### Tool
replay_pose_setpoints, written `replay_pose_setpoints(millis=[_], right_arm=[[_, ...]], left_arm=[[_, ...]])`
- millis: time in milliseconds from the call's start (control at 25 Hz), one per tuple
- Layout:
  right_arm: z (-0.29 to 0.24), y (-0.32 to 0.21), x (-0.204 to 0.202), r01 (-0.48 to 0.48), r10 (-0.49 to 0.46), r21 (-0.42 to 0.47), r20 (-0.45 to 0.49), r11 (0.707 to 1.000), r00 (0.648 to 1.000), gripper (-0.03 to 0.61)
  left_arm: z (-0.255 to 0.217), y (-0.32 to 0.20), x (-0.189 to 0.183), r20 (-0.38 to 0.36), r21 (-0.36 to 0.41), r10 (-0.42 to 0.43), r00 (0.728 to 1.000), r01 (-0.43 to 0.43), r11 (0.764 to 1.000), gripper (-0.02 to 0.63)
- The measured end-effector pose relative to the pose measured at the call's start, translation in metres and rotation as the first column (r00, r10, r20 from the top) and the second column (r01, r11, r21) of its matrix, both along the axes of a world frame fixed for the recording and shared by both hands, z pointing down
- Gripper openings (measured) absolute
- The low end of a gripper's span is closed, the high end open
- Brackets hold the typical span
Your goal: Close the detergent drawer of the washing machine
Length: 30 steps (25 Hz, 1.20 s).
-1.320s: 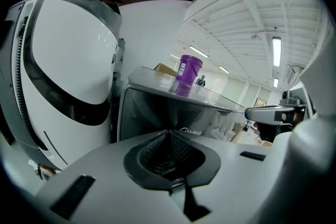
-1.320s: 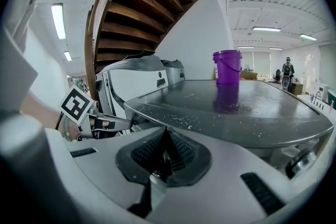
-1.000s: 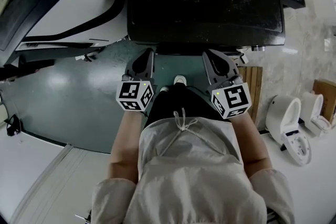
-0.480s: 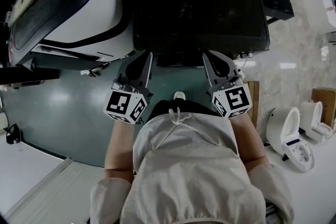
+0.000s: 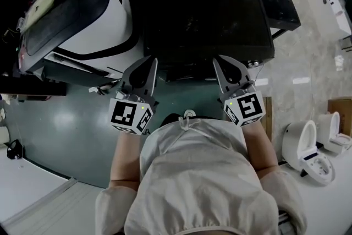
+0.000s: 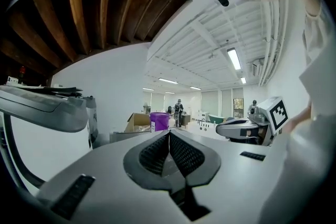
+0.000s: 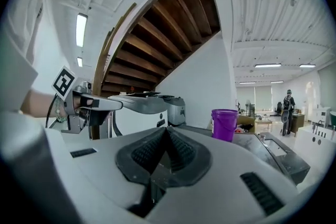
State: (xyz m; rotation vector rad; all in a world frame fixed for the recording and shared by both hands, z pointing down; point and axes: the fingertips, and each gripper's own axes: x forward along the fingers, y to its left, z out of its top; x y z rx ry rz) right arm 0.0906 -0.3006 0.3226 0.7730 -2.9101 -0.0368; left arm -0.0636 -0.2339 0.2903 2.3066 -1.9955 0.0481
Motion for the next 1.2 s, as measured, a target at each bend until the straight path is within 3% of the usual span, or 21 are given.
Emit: replay_pose_setpoints(millis=[400,640,1200], right_arm=[[-0.001,0.016,0.002,-0.015,0.015,-0.009,-0.008,1.0,1.0,0.002],[0.006,0.02,0.002,-0.004,0.004,-0.009,-0.022,1.0,1.0,0.001],[0.004,0.015,0.005,-0.013,0.013,0.006,-0.009,1.0,1.0,0.0]], left_arm=[[-0.01,0.012,0.022,0.053,0.005,0.067,0.996,-0.067,0.998,0.02],[-0.005,0.013,0.019,0.012,-0.005,0.041,0.999,-0.041,0.999,0.02],[0.015,0.006,0.016,0.012,-0.066,0.024,1.0,-0.023,0.998,0.02]])
